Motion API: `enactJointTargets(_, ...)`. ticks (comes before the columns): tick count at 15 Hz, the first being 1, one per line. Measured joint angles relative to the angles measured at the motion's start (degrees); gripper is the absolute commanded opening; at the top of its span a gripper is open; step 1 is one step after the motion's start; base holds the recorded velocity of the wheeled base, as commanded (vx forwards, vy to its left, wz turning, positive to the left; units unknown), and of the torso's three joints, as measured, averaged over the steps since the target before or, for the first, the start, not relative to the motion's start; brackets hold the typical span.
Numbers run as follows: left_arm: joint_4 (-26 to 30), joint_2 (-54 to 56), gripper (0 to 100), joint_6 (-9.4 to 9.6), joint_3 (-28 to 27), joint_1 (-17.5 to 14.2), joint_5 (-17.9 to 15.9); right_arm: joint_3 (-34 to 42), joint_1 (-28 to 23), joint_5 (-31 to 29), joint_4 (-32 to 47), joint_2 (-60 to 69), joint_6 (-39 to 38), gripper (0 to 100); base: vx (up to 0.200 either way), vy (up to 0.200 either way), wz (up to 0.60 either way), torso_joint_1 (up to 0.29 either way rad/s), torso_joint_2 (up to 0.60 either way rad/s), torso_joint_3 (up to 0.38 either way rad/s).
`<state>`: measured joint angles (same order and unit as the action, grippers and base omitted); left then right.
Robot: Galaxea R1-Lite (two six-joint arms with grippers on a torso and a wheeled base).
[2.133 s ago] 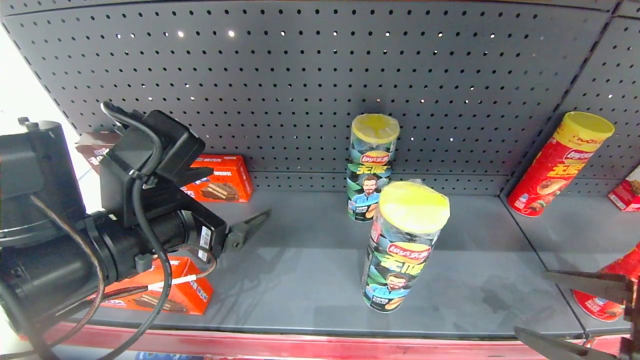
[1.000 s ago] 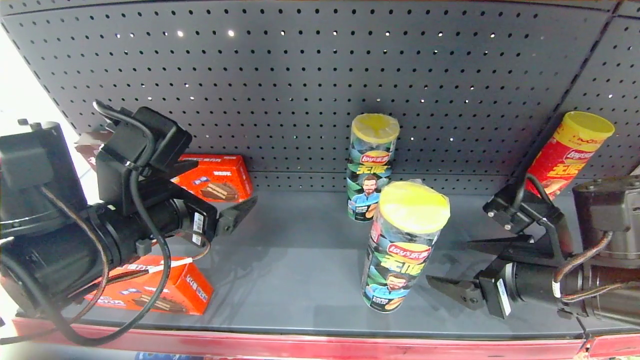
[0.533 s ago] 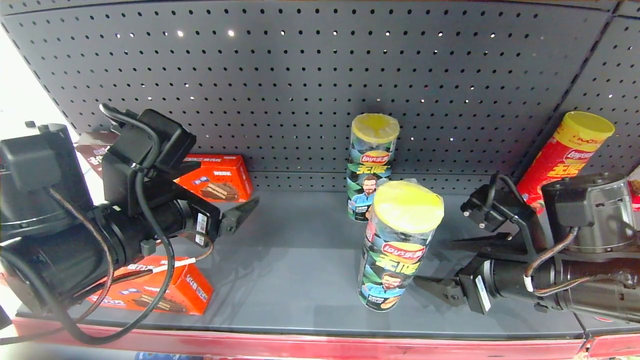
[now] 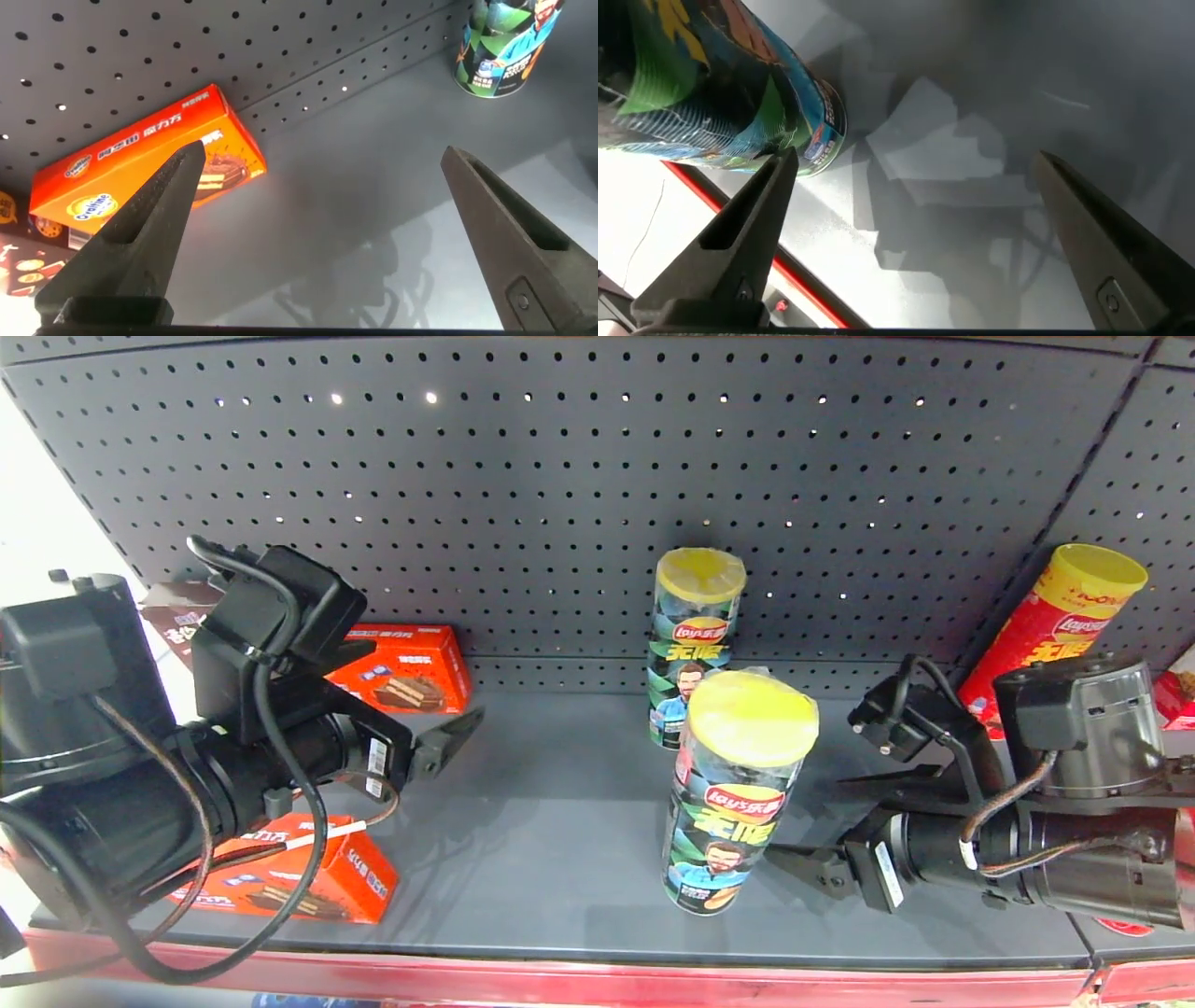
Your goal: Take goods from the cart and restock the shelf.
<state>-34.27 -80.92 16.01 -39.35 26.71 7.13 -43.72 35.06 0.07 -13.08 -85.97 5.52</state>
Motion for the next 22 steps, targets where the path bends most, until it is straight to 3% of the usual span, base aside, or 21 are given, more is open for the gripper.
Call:
enactJointTargets(16,0.04,0.13,100,0.00,0.62,-0.78,0.04,-2.43,1.56,-0.05,-0.16,-2.45,0.00,100,0.000,0.000,0.00,0.000,0.00,0.000)
enactJointTargets(22,2.08,10.28,100,-0.20,3.41,-0.17,0.06,-2.40,-0.74,-1.95,-2.88,7.75,-0.16,100,0.000,0.000,0.00,0.000,0.00,0.000)
